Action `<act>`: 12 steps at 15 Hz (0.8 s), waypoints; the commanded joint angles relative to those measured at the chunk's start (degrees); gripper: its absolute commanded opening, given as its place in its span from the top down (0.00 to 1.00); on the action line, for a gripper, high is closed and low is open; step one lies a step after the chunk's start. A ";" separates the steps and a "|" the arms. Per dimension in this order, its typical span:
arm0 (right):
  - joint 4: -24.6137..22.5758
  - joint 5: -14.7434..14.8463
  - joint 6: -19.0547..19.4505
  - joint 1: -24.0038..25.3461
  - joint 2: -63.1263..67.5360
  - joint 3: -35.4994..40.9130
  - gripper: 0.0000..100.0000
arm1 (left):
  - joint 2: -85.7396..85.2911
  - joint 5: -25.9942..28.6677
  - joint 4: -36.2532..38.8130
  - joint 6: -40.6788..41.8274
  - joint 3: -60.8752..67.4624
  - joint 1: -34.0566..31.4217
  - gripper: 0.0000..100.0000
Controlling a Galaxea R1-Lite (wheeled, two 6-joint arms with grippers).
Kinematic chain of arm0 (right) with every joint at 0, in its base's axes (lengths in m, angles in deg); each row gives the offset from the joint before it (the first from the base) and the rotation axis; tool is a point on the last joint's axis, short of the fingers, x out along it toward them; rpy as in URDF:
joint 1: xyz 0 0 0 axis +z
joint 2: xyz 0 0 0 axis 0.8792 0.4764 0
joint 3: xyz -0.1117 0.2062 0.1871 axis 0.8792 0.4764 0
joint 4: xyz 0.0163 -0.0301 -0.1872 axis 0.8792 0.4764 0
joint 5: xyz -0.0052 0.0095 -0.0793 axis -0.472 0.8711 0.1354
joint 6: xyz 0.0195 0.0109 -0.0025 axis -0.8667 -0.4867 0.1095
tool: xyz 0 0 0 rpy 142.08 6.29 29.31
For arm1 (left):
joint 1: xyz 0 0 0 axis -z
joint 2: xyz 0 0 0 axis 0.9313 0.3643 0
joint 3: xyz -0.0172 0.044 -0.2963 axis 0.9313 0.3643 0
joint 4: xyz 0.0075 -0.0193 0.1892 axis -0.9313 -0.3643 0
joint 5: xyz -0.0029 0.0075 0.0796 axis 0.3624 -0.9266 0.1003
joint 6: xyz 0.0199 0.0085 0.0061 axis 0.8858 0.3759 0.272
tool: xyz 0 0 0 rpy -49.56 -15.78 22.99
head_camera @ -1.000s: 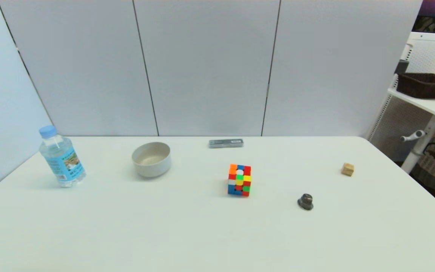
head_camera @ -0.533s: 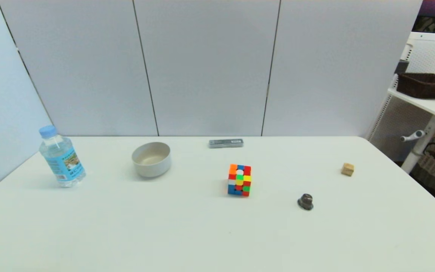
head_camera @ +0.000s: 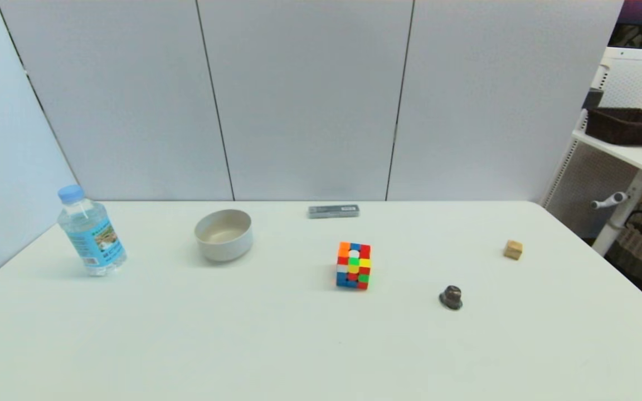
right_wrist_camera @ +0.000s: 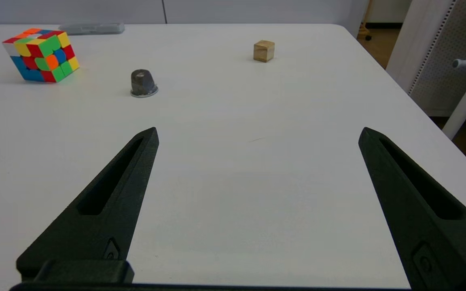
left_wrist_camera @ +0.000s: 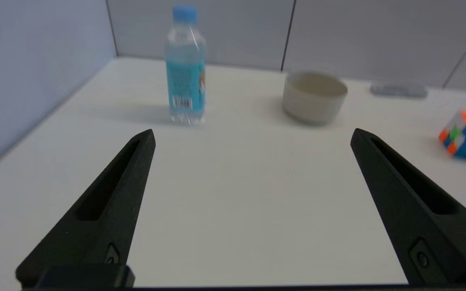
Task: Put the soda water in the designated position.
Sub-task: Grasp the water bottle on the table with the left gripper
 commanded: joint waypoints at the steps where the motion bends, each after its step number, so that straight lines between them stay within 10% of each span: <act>1: 0.00 0.00 0.08 -0.04 0.07 0.00 0.00 | 24.34 -5.28 0.10 -4.39 -22.62 -0.42 0.00; 7: 0.00 0.00 -0.01 -0.04 0.07 0.00 0.00 | 42.45 -3.17 14.78 -4.57 -27.71 -7.63 0.00; 12: 0.00 0.00 0.08 0.05 0.07 0.00 0.00 | 59.15 10.63 35.08 -2.02 -25.08 -16.95 0.00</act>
